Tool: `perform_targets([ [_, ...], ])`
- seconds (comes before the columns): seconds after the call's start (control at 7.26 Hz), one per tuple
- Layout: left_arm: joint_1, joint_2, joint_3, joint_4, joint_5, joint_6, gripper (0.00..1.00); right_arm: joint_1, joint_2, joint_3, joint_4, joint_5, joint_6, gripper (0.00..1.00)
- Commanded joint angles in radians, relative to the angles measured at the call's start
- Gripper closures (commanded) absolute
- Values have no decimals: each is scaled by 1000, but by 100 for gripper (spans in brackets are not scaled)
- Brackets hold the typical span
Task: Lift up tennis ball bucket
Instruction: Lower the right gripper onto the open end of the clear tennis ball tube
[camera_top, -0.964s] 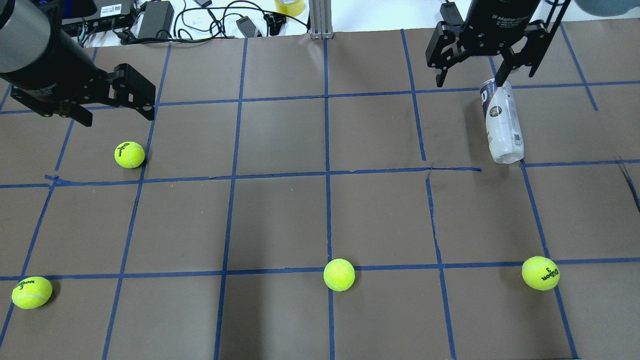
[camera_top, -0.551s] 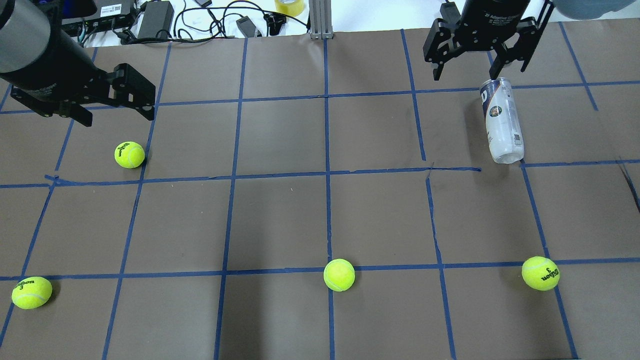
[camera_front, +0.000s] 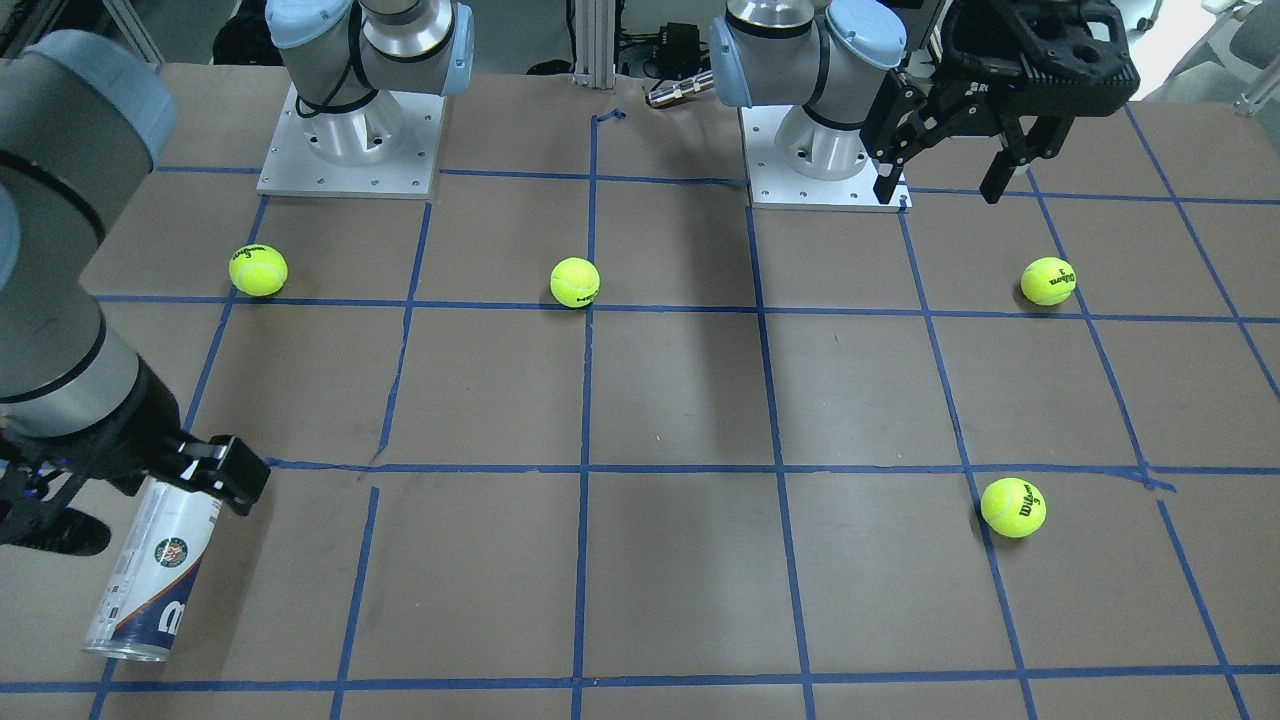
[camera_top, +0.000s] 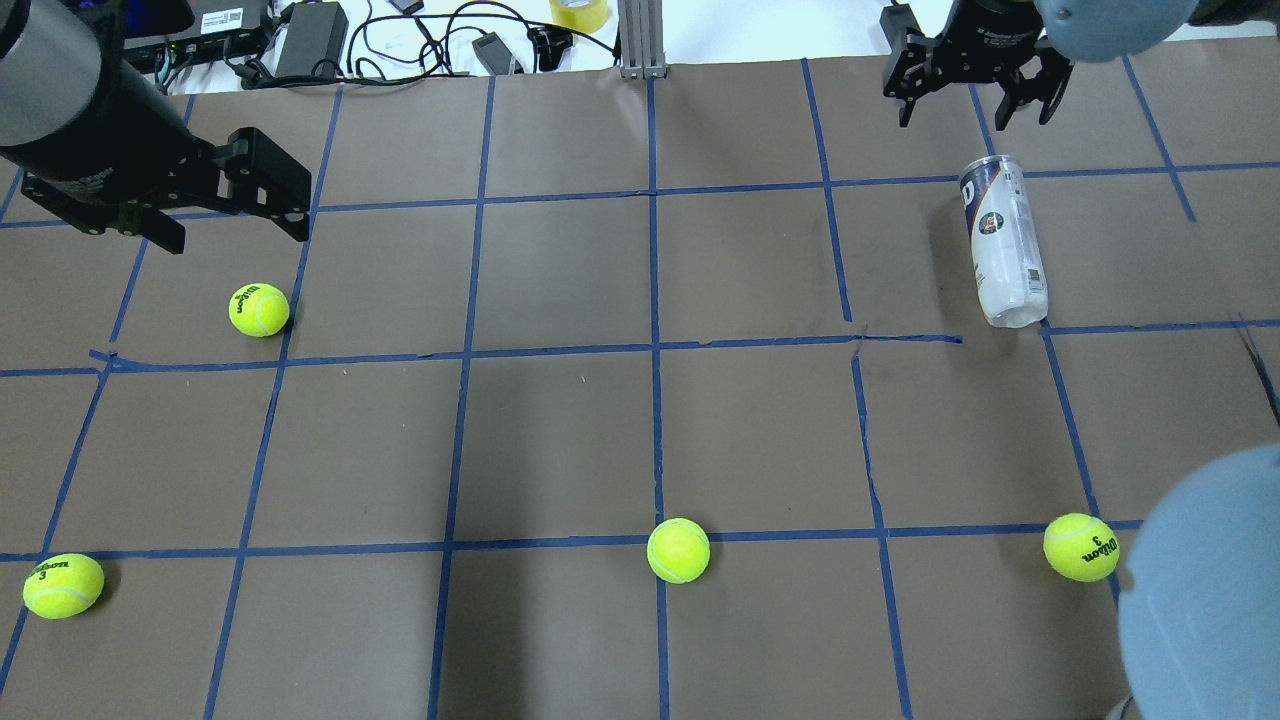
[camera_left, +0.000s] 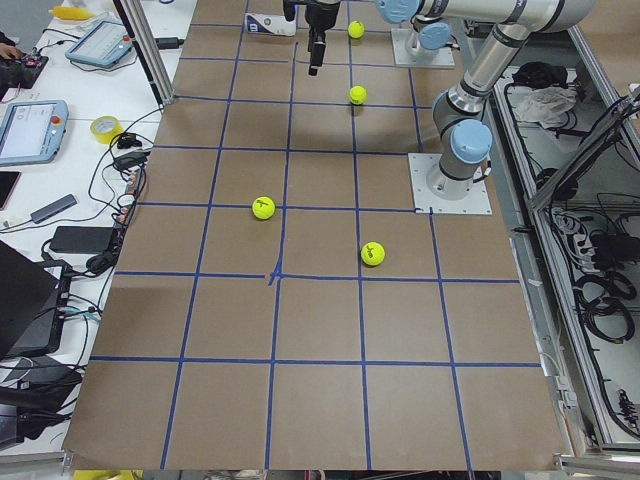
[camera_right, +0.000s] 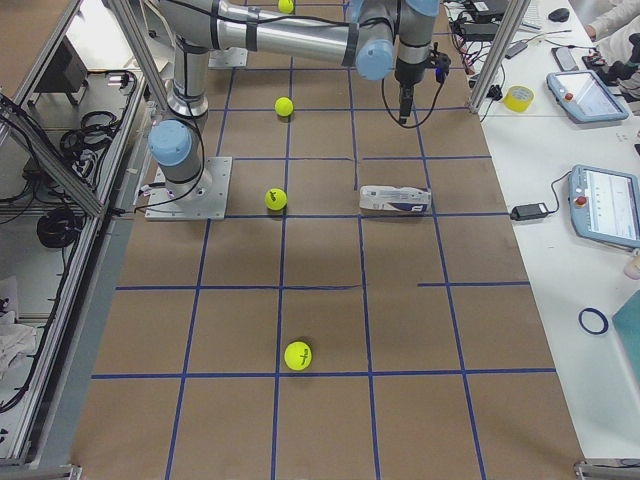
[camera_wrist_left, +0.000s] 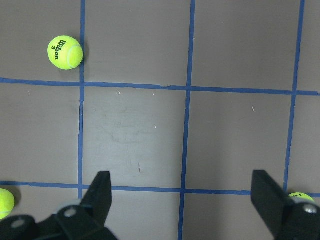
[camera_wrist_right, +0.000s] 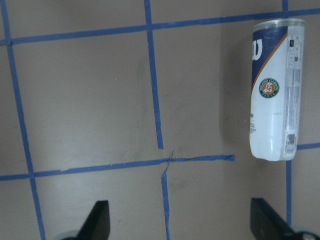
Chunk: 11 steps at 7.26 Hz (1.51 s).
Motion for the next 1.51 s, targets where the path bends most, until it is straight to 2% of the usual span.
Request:
perform_targets([
  [0.0,1,0,0,1,0,0,0,-72,85,-1,-81,-6,-8,0],
  [0.14,-1,0,0,1,0,0,0,-73,134,-1,-125,-9,-13,0],
  [0.28,1,0,0,1,0,0,0,-82,204,-1,-229,-49,-65,0],
  [0.69,1,0,0,-1,0,0,0,-126,264,0,-256,-52,-168,0],
  [0.96,1,0,0,1,0,0,0,-128,303,4,-338,-51,-195,0],
  [1.38,1,0,0,1,0,0,0,-129,349,5,-357,-37,-251,0],
])
